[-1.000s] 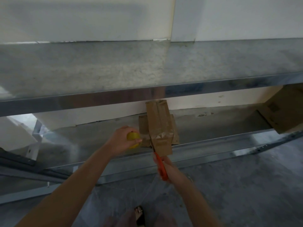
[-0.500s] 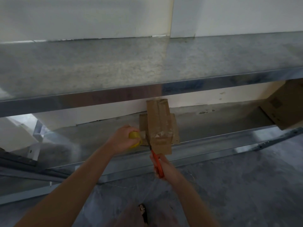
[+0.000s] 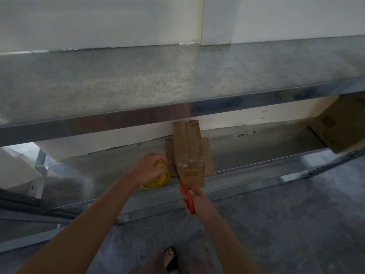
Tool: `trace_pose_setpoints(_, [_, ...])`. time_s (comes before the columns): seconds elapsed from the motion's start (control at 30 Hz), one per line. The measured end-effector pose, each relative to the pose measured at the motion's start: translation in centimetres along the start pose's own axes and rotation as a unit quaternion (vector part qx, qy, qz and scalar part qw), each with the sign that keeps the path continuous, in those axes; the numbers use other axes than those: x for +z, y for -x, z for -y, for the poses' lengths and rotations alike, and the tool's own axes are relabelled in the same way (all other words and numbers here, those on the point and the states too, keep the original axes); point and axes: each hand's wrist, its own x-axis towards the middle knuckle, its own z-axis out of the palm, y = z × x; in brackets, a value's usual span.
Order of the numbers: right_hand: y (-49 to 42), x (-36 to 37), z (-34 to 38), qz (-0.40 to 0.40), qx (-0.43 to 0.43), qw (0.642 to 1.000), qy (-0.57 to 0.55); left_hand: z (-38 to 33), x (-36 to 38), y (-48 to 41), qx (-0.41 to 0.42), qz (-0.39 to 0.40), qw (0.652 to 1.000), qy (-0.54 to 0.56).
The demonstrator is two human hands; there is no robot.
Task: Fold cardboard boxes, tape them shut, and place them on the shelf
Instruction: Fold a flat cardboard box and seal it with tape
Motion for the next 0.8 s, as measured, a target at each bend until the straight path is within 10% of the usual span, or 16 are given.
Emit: trace_pose_setpoints(0.8, [-0.6,-2.9,-0.9,-0.137,-0.030,0.980,0.140,0.5,0.5,-0.2,-0.002,-0.024,0.999,0.043])
